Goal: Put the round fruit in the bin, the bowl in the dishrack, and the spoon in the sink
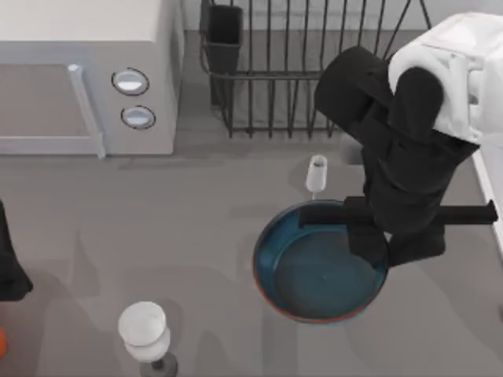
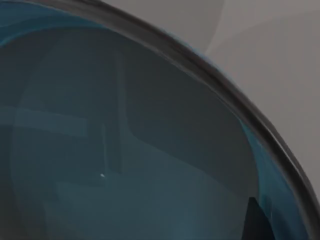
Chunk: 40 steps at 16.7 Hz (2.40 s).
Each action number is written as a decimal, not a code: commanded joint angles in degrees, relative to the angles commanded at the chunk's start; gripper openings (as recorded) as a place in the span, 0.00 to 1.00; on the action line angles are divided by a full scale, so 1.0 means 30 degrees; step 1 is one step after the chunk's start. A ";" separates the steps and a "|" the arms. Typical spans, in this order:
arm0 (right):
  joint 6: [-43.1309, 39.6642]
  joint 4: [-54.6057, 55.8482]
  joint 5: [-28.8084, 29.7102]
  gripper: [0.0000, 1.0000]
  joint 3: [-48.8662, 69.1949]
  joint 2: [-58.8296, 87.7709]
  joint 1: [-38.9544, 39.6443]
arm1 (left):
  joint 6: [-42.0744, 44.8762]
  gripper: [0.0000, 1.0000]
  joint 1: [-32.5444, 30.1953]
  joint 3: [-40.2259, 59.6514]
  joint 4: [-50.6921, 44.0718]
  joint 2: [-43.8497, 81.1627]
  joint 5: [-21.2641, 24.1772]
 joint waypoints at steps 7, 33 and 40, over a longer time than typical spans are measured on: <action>-0.0786 0.1313 0.1195 0.00 0.0149 -0.0237 0.0563 | 0.0000 1.00 0.0000 0.0000 0.0000 0.0000 0.0000; -1.2752 2.3256 1.9816 0.00 0.0971 -0.5142 0.6245 | 0.0000 1.00 0.0000 0.0000 0.0000 0.0000 0.0000; -1.2974 3.0734 1.6056 0.00 0.0070 0.1214 0.2426 | 0.0000 1.00 0.0000 0.0000 0.0000 0.0000 0.0000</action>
